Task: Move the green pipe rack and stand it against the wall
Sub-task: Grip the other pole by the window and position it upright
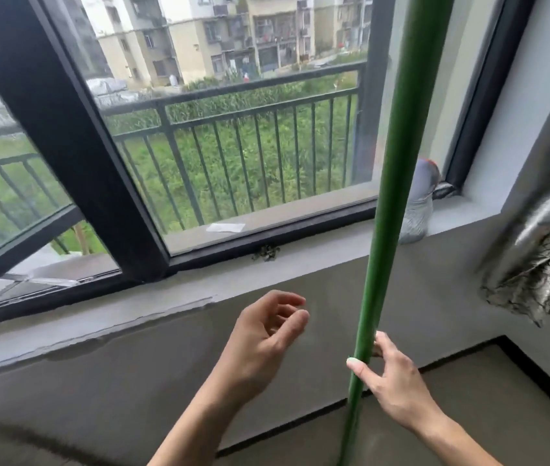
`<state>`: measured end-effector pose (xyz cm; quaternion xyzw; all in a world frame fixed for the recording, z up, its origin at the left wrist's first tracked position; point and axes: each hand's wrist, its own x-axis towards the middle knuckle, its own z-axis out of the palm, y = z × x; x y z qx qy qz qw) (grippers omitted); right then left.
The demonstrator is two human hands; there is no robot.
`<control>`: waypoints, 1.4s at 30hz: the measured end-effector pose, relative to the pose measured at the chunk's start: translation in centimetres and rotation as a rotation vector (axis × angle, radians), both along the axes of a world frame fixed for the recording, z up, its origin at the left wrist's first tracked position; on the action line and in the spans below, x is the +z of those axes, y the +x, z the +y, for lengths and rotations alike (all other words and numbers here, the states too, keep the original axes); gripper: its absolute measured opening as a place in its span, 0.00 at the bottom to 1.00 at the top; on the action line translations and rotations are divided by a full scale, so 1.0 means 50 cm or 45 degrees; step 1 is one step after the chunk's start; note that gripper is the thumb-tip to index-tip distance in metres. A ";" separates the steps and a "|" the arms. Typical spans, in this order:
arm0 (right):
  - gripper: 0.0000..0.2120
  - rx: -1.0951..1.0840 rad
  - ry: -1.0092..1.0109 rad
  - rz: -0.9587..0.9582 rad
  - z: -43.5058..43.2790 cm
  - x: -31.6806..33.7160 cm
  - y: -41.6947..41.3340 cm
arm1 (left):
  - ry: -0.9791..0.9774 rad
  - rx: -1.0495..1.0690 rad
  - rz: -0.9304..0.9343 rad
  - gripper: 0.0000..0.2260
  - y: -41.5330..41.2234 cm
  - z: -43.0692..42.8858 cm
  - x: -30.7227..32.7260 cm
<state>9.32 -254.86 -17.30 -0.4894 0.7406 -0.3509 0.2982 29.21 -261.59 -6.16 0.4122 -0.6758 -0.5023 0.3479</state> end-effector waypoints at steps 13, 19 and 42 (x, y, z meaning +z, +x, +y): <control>0.35 -0.484 0.019 0.056 -0.034 -0.041 0.033 | -0.229 -1.053 0.218 0.13 -0.215 -0.147 0.107; 0.13 -0.786 0.019 0.039 -0.056 -0.023 -0.005 | -0.347 -1.239 0.259 0.18 -0.322 -0.190 0.109; 0.11 -0.946 0.061 0.190 -0.053 0.019 -0.668 | -0.414 -1.072 0.291 0.14 -1.013 -0.147 0.126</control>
